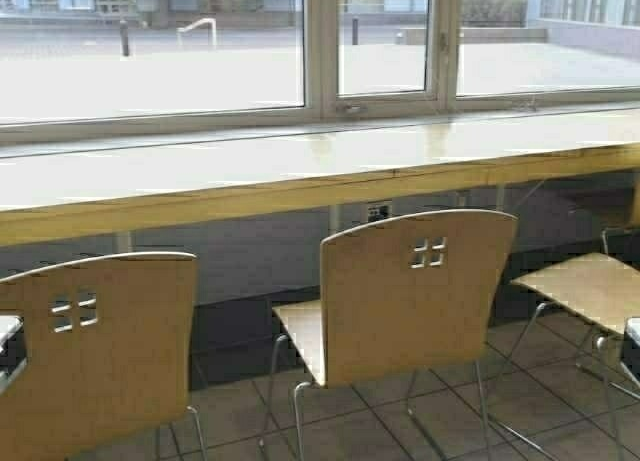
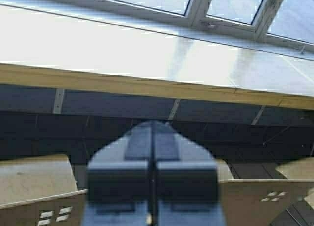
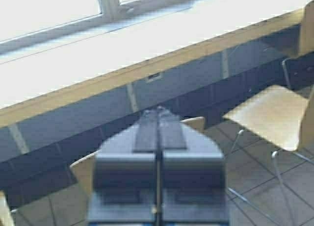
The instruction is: Push the chairs under the table
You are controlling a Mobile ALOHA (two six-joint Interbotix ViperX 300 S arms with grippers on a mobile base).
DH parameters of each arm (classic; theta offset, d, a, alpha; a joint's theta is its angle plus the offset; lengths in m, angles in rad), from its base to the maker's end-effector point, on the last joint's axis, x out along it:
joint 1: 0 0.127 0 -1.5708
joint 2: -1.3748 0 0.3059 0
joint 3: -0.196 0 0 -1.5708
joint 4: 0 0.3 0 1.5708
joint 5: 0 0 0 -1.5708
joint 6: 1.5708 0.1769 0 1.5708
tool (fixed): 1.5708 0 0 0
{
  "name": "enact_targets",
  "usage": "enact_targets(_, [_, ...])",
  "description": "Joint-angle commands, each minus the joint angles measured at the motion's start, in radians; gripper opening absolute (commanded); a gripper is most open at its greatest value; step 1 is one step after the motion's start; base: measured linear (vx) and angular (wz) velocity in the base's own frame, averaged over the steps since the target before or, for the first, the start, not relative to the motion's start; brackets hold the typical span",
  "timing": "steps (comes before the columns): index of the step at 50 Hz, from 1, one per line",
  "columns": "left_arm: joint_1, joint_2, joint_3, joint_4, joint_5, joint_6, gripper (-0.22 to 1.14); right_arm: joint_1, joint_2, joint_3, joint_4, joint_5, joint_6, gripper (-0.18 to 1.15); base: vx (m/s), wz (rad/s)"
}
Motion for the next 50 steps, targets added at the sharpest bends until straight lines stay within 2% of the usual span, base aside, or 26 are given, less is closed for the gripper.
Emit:
enact_targets(1, [-0.057, 0.044, -0.032, -0.003, -0.002, -0.020, 0.04, 0.003, 0.011, -0.031, 0.017, 0.023, 0.009, 0.04, 0.09, 0.34])
enact_targets(13, [-0.138, 0.166, -0.074, -0.028, -0.002, -0.137, 0.04, 0.064, 0.066, -0.069, 0.107, 0.078, 0.028, 0.04, 0.09, 0.33])
enact_targets(20, [-0.170, 0.318, -0.129, -0.032, -0.012, -0.207, 0.04, 0.153, 0.172, -0.133, 0.187, 0.095, 0.028, 0.04, 0.11, 0.33])
enact_targets(30, [-0.233, 0.609, -0.204, -0.075, -0.072, -0.351, 0.04, 0.291, 0.391, -0.250, 0.318, 0.095, 0.026, 0.04, 0.10, 0.30])
enact_targets(37, [-0.242, 0.778, -0.212, -0.170, -0.181, -0.483, 0.04, 0.314, 0.580, -0.334, 0.359, 0.104, 0.028, 0.04, 0.08, 0.21])
enact_targets(50, [-0.314, 1.000, -0.285, -0.187, -0.232, -0.678, 0.05, 0.377, 0.882, -0.503, 0.440, 0.114, 0.025, 0.05, 0.08, 0.15])
